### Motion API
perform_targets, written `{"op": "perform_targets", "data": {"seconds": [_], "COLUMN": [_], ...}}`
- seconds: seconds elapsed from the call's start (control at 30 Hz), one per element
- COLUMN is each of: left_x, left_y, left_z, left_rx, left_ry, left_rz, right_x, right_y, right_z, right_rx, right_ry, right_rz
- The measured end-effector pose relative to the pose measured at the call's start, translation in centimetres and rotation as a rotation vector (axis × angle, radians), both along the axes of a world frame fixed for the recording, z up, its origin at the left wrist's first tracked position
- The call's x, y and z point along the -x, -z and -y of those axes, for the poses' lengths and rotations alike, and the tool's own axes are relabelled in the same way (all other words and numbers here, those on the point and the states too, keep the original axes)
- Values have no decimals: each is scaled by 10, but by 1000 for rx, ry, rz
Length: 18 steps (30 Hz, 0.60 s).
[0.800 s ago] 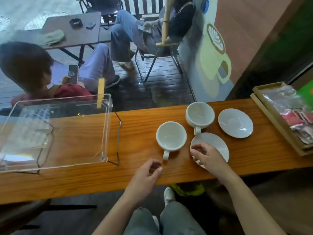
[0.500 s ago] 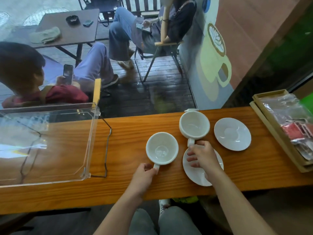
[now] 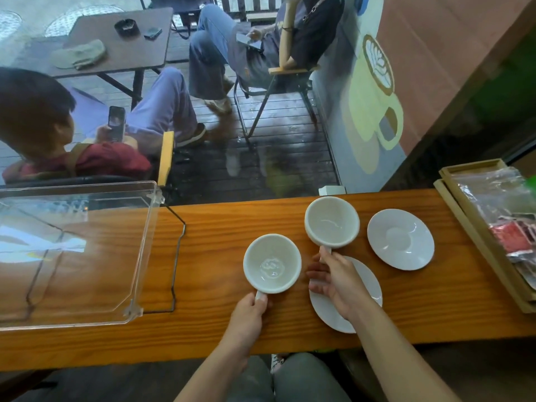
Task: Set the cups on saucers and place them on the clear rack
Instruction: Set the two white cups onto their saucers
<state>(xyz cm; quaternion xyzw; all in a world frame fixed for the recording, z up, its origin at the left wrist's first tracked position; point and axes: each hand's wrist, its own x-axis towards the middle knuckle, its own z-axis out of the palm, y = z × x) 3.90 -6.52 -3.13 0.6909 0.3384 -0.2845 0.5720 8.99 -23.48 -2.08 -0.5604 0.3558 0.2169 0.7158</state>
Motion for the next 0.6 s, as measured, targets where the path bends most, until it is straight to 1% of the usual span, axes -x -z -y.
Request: {"op": "perform_targets", "data": {"seconds": [0.07,0.2,0.33,0.5,0.6], "left_x": [2,1,-2,-1,1], "left_y": [1,3,2,-3,-8], "left_z": [0,1,0,-3,-4], "left_rx": [-30,-24,26,24,24], "left_ry": [-25,-35,-39,18,62], "left_rz": [20,66,82,91,124], "right_x": [-1,-5,-3,4,8], "right_y": [-1,-2,-5,-11,-17], "right_z": [0,5,13,20,26], "right_rx": [12,84,87,108,156], "right_ry": [26,95,178,170,146], "right_rz": [31,111,172,250,294]}}
